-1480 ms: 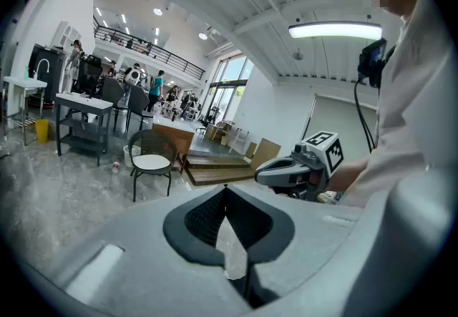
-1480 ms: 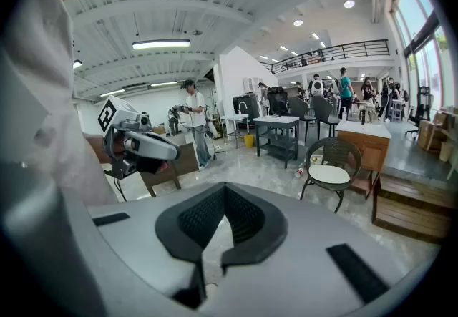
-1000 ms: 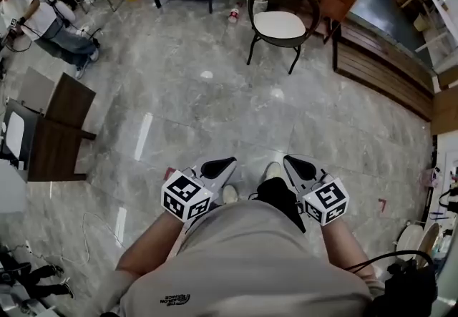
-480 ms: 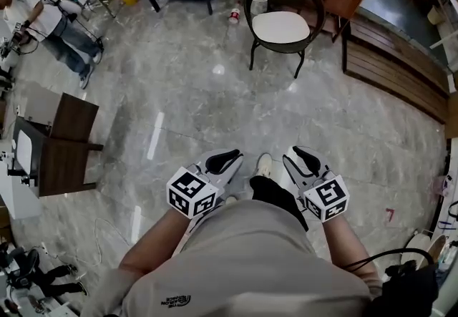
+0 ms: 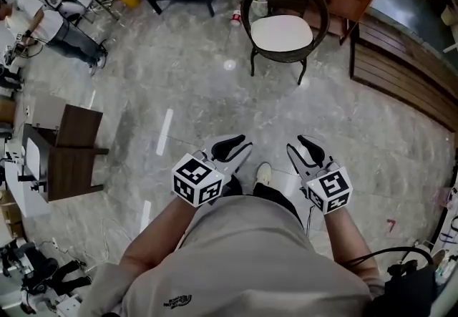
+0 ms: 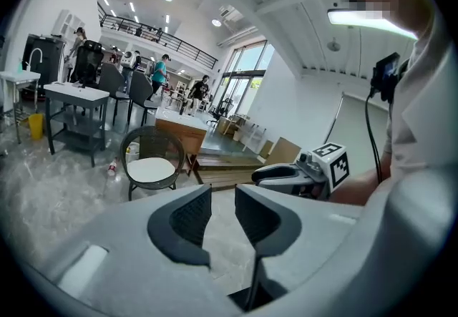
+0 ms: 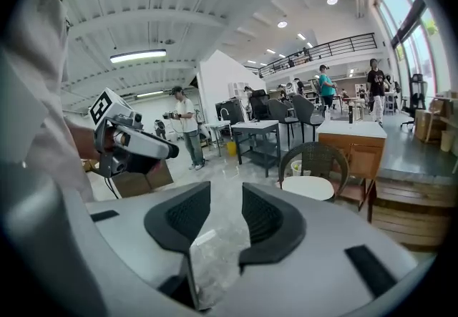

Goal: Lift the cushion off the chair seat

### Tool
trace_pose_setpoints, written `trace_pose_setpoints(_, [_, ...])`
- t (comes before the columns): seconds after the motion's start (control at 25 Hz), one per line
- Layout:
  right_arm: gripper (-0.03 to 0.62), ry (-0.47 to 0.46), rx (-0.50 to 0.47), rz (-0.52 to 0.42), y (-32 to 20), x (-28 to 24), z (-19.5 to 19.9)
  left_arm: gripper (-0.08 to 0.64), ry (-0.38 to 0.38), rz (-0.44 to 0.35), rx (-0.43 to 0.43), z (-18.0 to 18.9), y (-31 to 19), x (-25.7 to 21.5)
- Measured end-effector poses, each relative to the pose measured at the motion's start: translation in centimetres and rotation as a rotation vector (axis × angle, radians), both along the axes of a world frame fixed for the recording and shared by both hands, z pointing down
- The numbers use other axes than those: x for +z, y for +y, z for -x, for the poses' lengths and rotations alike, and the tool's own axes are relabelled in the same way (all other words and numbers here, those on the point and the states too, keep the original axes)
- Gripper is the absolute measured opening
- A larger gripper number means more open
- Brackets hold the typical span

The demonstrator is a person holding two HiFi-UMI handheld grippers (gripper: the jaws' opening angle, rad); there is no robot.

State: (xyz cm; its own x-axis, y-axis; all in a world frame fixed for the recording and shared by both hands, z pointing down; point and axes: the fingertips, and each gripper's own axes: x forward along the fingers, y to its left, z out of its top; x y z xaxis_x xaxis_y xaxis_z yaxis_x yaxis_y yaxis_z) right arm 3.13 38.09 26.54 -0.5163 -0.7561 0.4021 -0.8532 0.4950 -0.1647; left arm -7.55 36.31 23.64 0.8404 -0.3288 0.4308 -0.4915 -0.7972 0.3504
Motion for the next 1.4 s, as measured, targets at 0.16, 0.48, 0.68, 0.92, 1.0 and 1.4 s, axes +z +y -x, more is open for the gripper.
trace_pose_setpoints(0.16, [0.138, -0.020, 0.029, 0.025, -2.4, 0.7, -1.4, 0.087, 0.012, 0.046, 0.009, -1.7, -3.0, 1.1])
trace_pose_setpoints(0.48, [0.137, -0.003, 0.105, 0.058, -9.3, 2.1, -3.9, 0.087, 0.047, 0.092, 0.060, -4.4, -11.5, 3.8])
trace_pose_setpoints(0.68, [0.137, 0.027, 0.142, 0.064, -15.6, 1.1, -3.6, 0.087, 0.063, 0.127, 0.083, -4.2, -18.8, 4.9])
trace_pose_setpoints(0.92, [0.137, 0.046, 0.160, 0.085, -23.7, 1.2, -2.2, 0.089, 0.109, 0.232, 0.078, -2.9, -27.8, 7.4])
trace_pose_setpoints(1.0, [0.137, 0.043, 0.165, 0.087, -25.9, 1.4, -1.8, 0.094, 0.119, 0.273, 0.072, -2.5, -30.4, 8.8])
trace_pose_setpoints(1.4, [0.136, 0.029, 0.133, 0.169, -33.8, 4.9, -3.6, 0.123, 0.195, 0.514, -0.018, -5.3, -39.2, 17.7])
